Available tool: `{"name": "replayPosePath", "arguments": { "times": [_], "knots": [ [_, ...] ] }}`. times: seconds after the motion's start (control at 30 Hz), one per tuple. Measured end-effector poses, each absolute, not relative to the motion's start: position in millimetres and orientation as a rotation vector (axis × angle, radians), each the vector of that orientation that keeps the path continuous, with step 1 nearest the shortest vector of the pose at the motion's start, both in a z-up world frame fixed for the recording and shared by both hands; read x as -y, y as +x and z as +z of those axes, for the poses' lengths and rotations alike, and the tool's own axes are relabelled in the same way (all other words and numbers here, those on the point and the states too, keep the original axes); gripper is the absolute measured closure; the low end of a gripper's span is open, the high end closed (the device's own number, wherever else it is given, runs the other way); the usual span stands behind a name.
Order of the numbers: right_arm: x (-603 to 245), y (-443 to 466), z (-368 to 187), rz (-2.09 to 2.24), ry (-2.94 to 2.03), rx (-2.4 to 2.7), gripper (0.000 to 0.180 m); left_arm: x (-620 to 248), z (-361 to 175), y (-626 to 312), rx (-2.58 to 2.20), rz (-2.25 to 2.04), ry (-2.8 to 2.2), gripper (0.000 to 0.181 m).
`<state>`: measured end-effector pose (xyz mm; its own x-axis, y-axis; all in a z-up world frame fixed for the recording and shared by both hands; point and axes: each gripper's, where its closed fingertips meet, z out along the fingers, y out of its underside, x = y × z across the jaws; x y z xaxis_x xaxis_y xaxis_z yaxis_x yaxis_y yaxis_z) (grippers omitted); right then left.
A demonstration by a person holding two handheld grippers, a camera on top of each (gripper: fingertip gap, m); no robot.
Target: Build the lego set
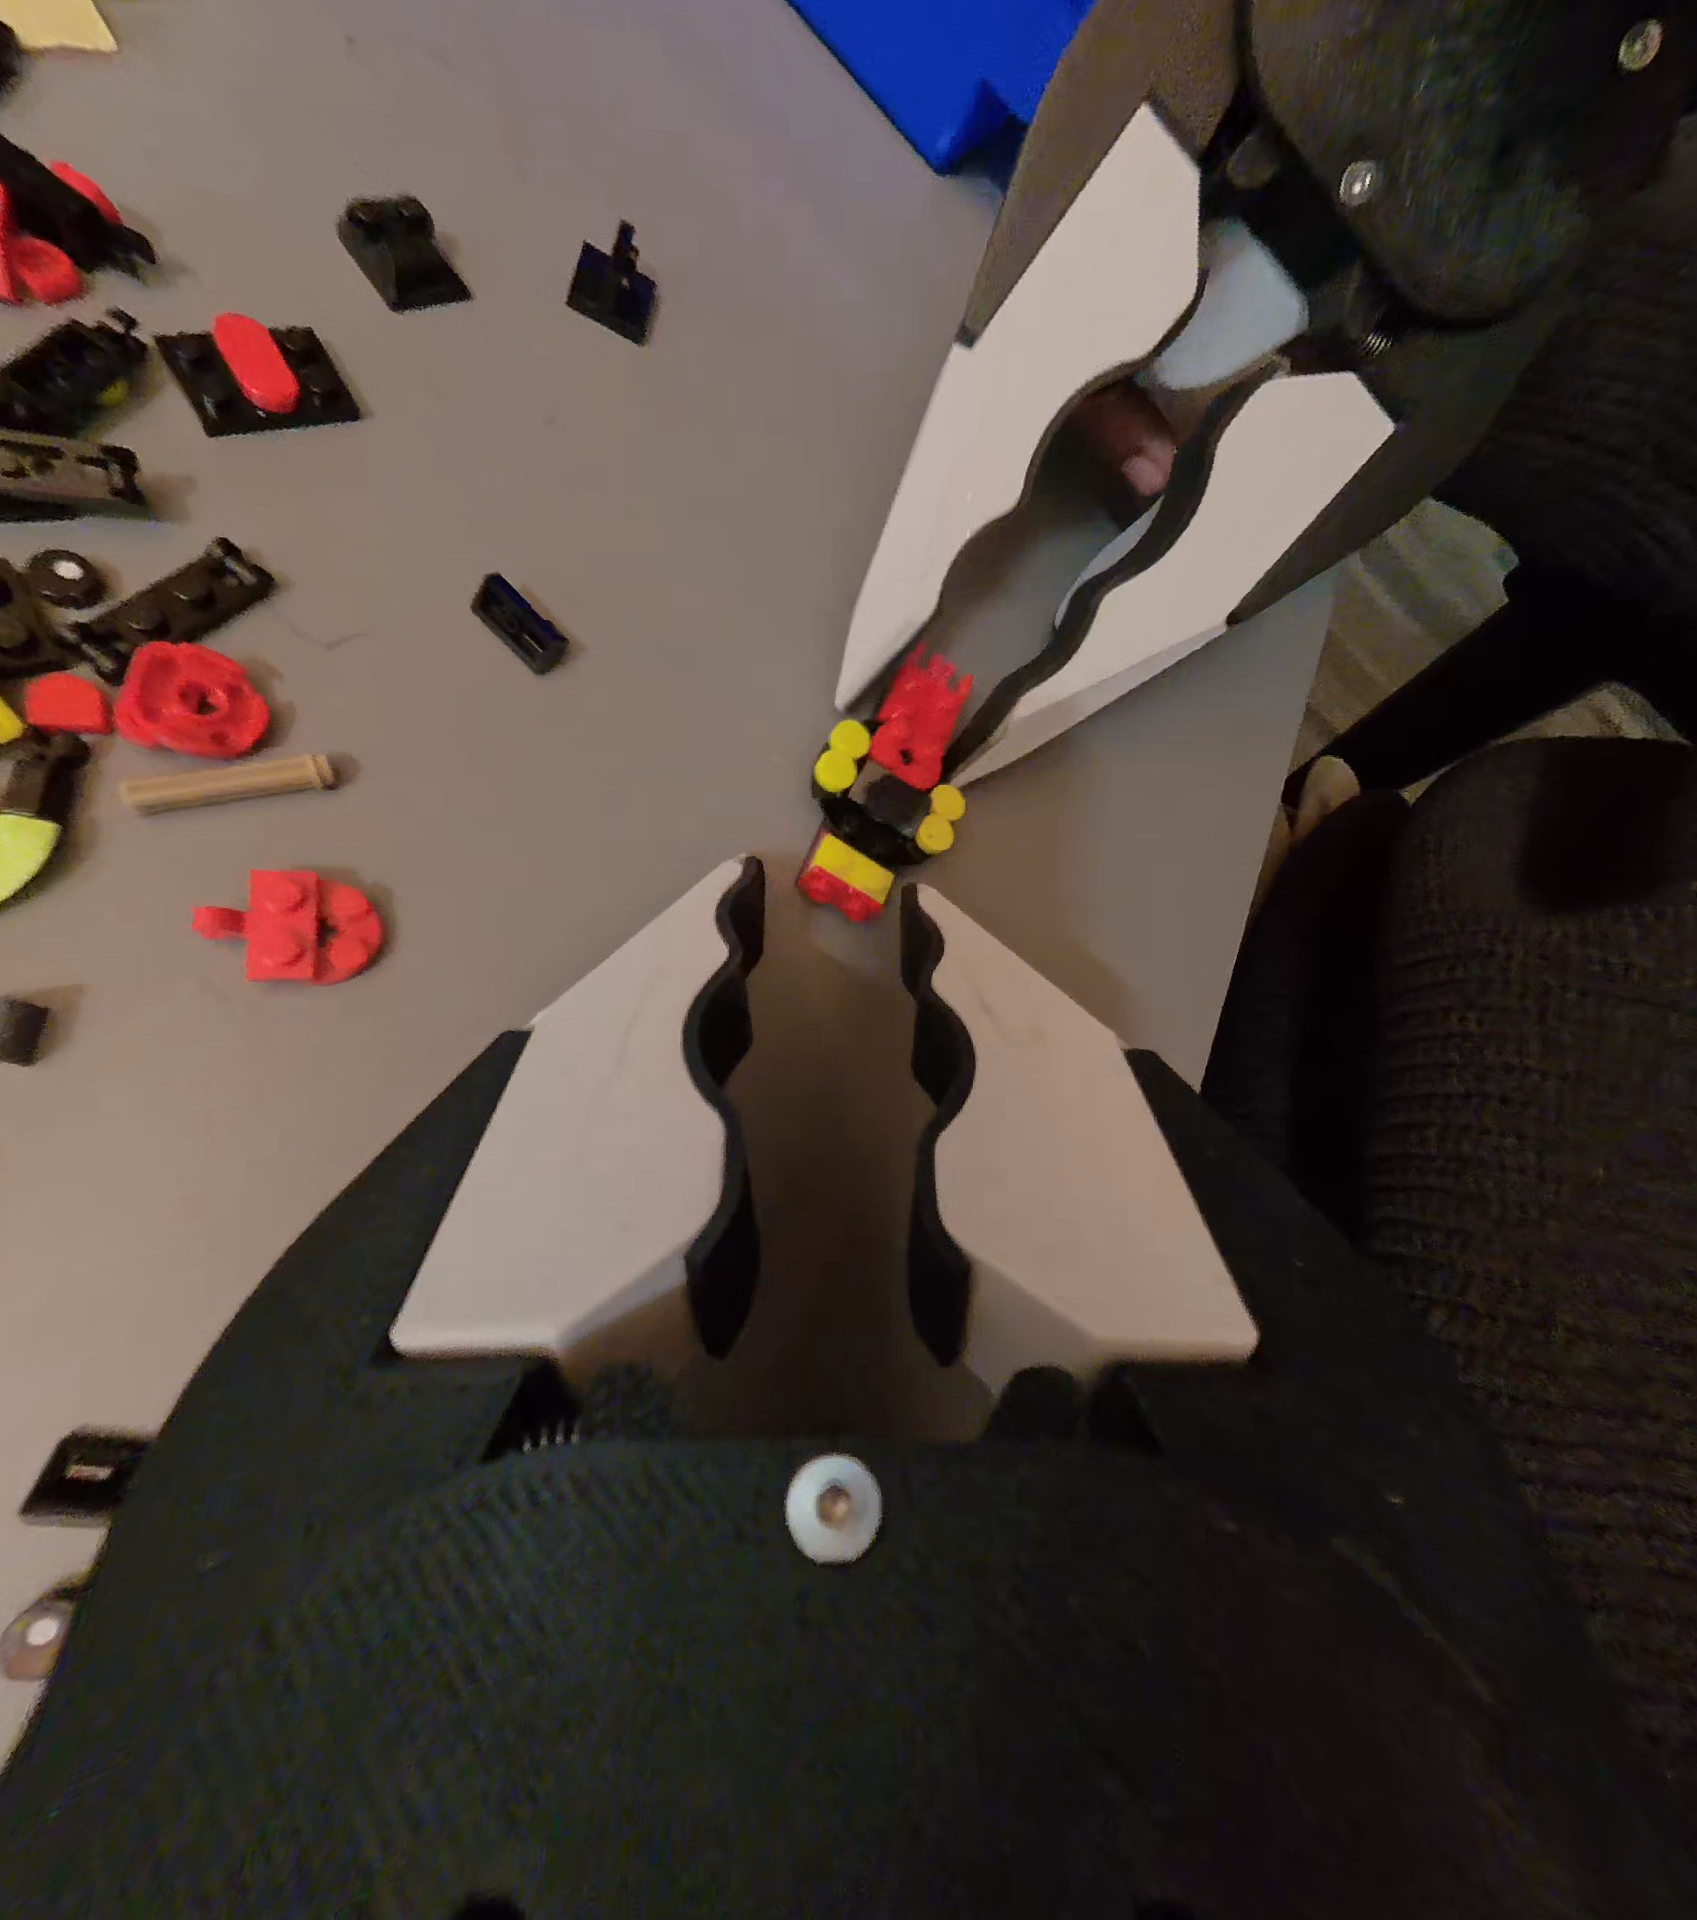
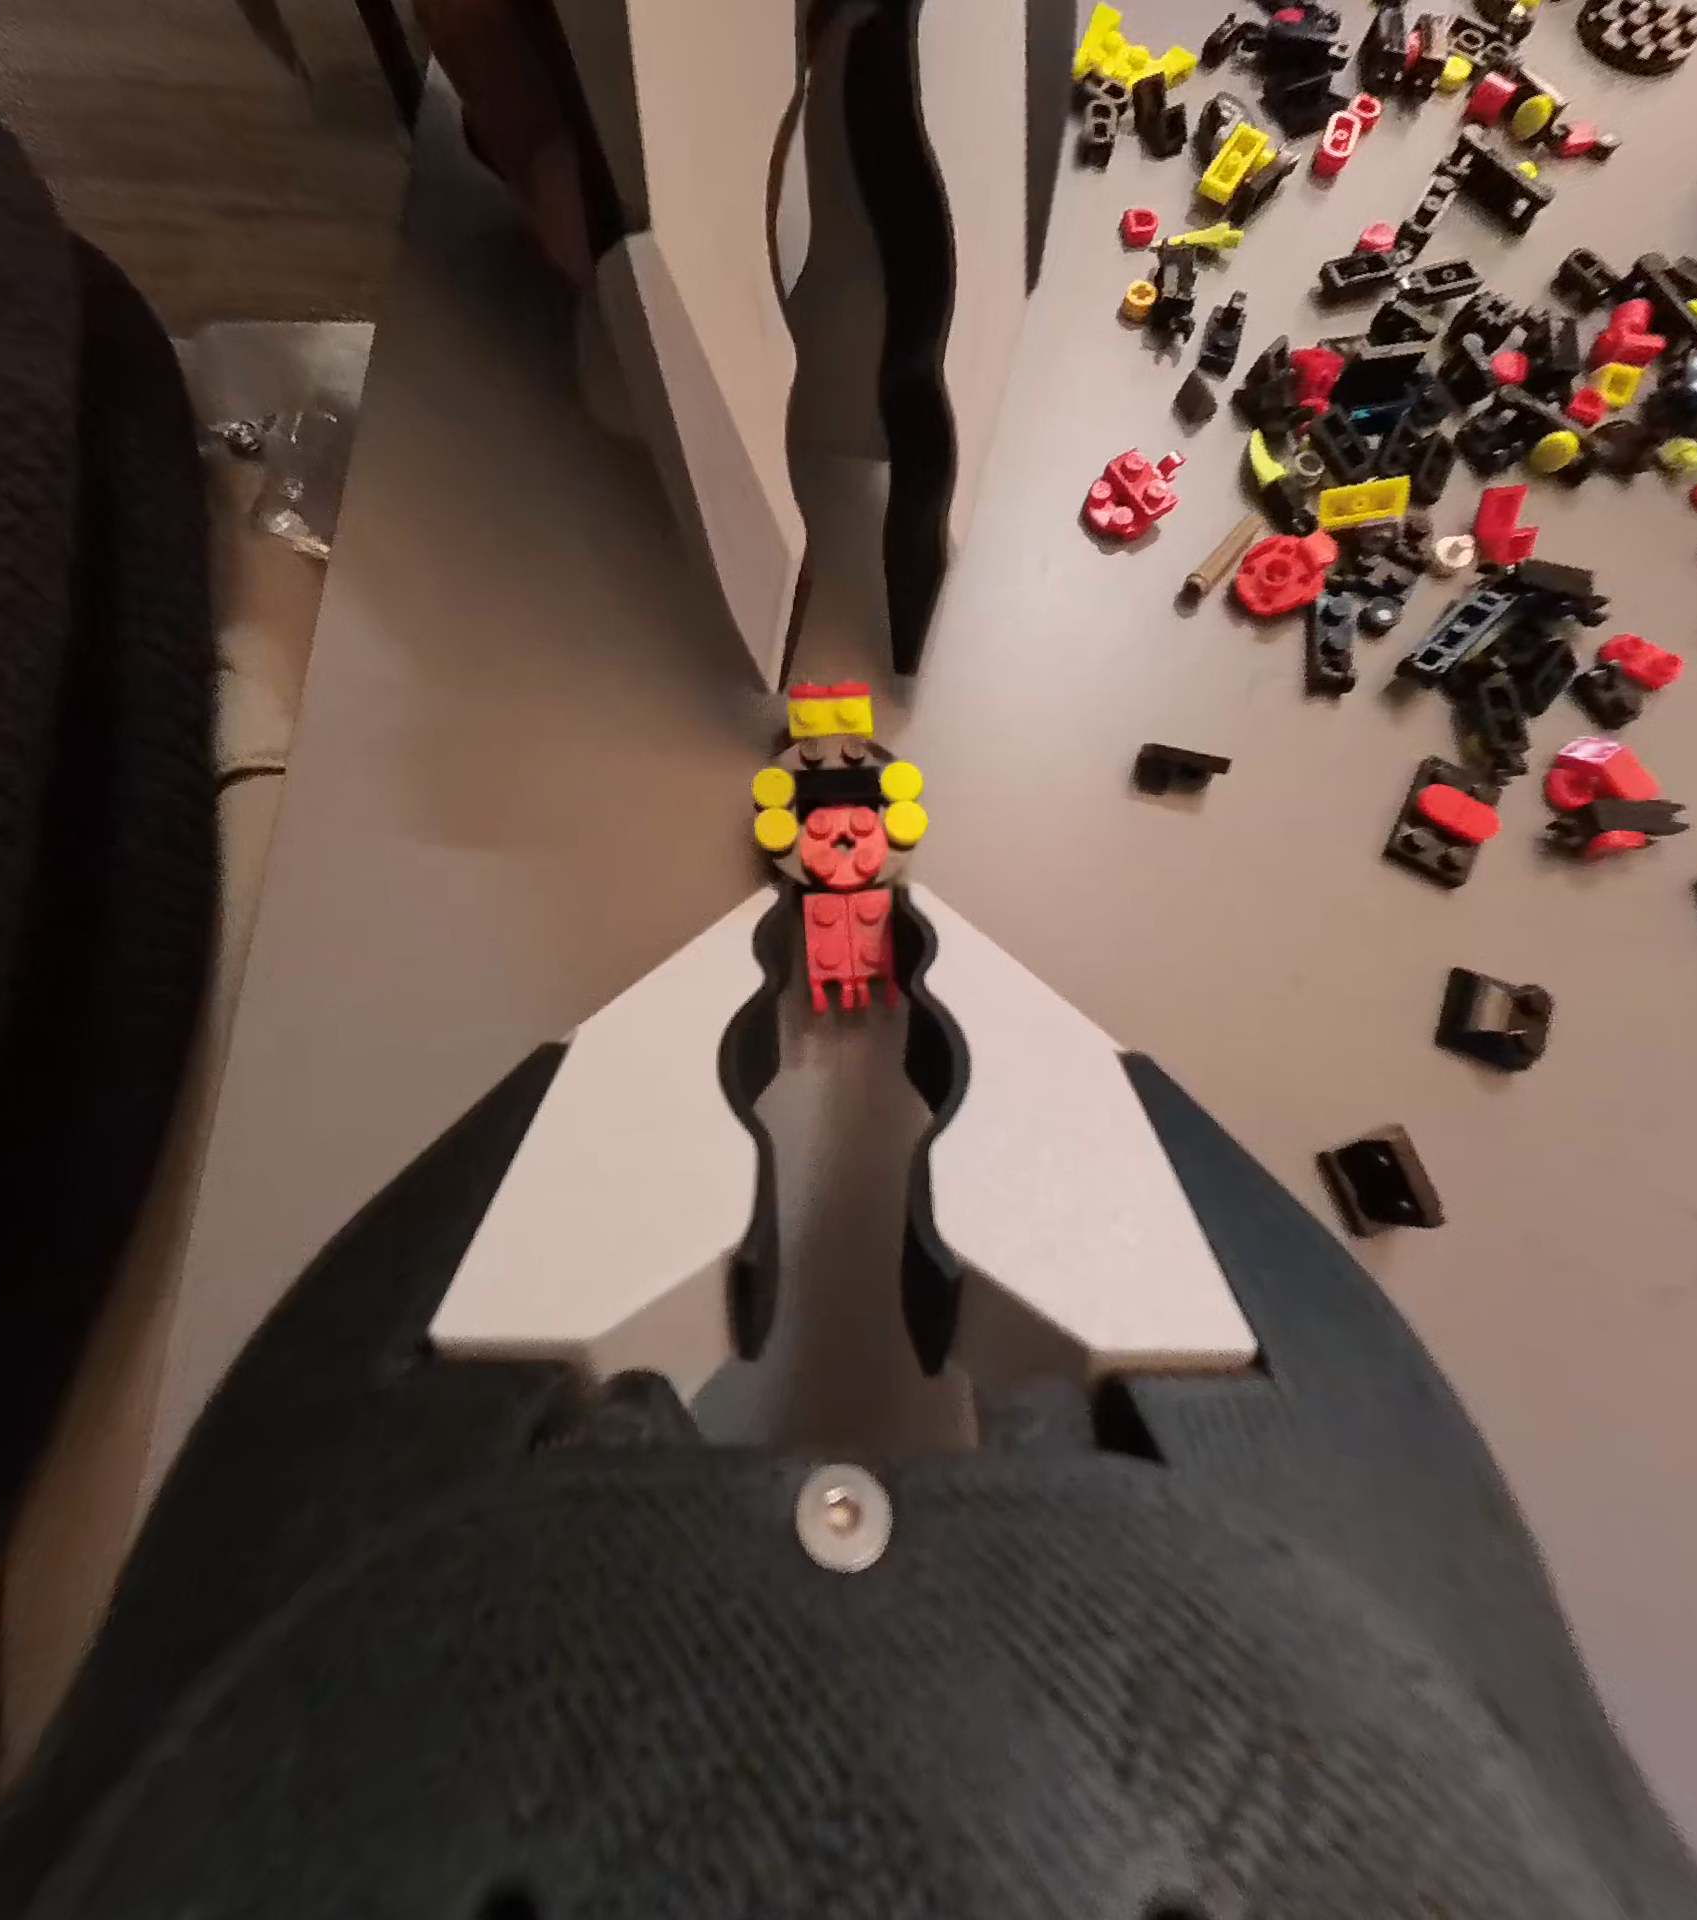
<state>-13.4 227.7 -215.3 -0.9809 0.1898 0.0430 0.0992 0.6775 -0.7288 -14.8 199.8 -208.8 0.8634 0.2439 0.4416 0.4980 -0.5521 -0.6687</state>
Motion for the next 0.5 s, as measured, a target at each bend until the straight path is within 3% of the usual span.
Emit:
{"name": "replayPosePath", "arguments": {
  "times": [0.5],
  "knots": [
    [-239, -18, -215, 1.119, -0.3, 2.736, 0.165, -195, -188, -30, 0.628, -0.371, -2.039, 0.157]
  ]
}}
